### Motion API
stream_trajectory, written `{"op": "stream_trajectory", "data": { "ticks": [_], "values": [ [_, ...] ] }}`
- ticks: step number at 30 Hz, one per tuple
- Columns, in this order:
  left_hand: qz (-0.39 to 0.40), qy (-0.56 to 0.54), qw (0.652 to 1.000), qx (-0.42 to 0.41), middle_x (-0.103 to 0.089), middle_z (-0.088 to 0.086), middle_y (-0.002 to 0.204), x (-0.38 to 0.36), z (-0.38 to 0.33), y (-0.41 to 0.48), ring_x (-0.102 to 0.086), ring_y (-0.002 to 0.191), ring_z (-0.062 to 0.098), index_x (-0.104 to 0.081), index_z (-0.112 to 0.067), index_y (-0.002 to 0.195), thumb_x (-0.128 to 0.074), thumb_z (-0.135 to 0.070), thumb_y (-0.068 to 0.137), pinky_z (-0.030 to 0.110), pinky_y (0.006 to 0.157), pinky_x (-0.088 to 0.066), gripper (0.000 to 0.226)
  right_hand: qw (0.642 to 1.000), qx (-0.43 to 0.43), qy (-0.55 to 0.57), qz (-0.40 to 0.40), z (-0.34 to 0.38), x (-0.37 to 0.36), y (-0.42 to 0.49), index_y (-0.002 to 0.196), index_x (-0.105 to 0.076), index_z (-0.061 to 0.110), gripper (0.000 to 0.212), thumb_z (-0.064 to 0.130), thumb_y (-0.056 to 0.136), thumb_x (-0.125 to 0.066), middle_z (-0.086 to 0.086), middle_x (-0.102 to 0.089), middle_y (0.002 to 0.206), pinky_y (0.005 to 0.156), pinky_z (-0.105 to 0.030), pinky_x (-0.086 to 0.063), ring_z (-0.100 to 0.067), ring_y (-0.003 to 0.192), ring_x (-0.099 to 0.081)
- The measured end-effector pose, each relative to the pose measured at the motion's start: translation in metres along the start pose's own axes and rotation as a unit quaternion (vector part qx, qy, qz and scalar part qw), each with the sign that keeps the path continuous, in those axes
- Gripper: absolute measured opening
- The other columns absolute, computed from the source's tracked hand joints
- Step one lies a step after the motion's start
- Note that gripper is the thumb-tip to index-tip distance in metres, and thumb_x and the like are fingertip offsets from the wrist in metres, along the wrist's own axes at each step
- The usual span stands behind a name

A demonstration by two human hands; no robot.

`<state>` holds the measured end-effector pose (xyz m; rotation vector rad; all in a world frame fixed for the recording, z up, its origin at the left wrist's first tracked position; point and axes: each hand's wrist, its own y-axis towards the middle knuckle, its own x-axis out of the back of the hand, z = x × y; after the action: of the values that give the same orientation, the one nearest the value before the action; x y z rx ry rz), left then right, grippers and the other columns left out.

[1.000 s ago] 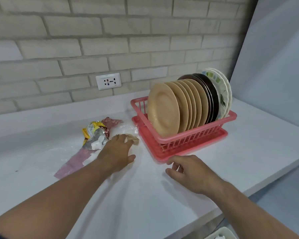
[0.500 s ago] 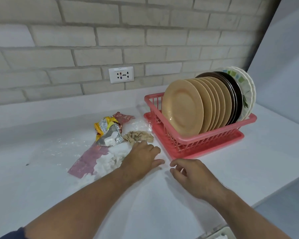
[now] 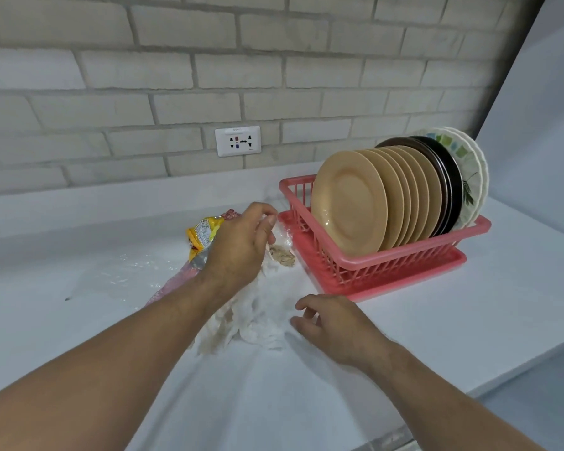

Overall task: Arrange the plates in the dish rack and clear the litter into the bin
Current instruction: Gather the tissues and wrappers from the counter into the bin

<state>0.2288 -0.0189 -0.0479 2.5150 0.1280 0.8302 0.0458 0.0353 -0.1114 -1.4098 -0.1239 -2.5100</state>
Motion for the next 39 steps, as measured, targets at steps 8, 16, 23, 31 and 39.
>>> {"op": "stream_trajectory", "data": {
  "ticks": [8, 16, 23, 31, 39],
  "values": [
    [0.015, -0.046, 0.994, 0.096, -0.056, -0.01, 0.117, 0.004, 0.011, -0.009, -0.052, 0.107, 0.008, -0.054, -0.028, 0.121, -0.08, -0.025, 0.075, 0.014, 0.084, -0.042, 0.053, 0.997, -0.007, -0.056, 0.057, 0.04, -0.033, 0.01, 0.134, -0.046, 0.023, 0.066, 0.065, 0.083, -0.055, 0.004, -0.053, 0.127, 0.093, -0.035, -0.046, -0.019, 0.116, -0.052],
    [0.033, -0.028, 0.995, 0.085, -0.068, -0.01, 0.106, 0.013, 0.027, -0.009, -0.064, 0.093, 0.013, -0.059, -0.028, 0.117, -0.045, -0.033, 0.099, 0.025, 0.081, -0.051, 0.022, 0.993, -0.012, -0.096, 0.064, 0.031, -0.027, 0.012, 0.115, -0.059, 0.015, 0.025, 0.026, 0.095, -0.048, -0.004, -0.056, 0.112, 0.081, -0.032, -0.045, -0.024, 0.103, -0.055],
    [0.044, 0.113, 0.992, 0.036, -0.058, 0.0, 0.112, 0.014, 0.023, -0.005, -0.048, 0.112, 0.015, -0.061, -0.021, 0.121, -0.03, -0.039, 0.103, 0.023, 0.09, -0.037, 0.041, 0.995, -0.067, -0.063, 0.048, 0.024, -0.001, 0.007, 0.114, -0.055, 0.014, 0.026, 0.011, 0.091, -0.043, -0.008, -0.054, 0.112, 0.074, -0.034, -0.052, -0.026, 0.095, -0.058],
    [-0.014, 0.052, 0.995, 0.083, -0.062, -0.019, 0.08, 0.022, 0.012, 0.0, -0.055, 0.068, -0.001, -0.072, -0.016, 0.105, -0.05, -0.025, 0.099, 0.006, 0.063, -0.041, 0.024, 0.996, -0.091, 0.0, 0.012, 0.014, 0.013, 0.008, 0.101, -0.069, 0.02, 0.039, 0.001, 0.087, -0.038, -0.004, -0.064, 0.099, 0.073, -0.035, -0.056, -0.023, 0.087, -0.062],
    [0.062, 0.12, 0.987, 0.091, -0.061, -0.006, 0.075, 0.017, 0.022, -0.007, -0.056, 0.074, 0.012, -0.062, -0.019, 0.08, -0.053, -0.054, 0.09, 0.03, 0.065, -0.044, 0.038, 0.997, -0.076, 0.022, -0.01, 0.017, 0.029, 0.008, 0.108, -0.057, 0.017, 0.045, 0.056, 0.087, -0.054, 0.005, -0.054, 0.107, 0.074, -0.032, -0.045, -0.015, 0.091, -0.053]
  ]
}}
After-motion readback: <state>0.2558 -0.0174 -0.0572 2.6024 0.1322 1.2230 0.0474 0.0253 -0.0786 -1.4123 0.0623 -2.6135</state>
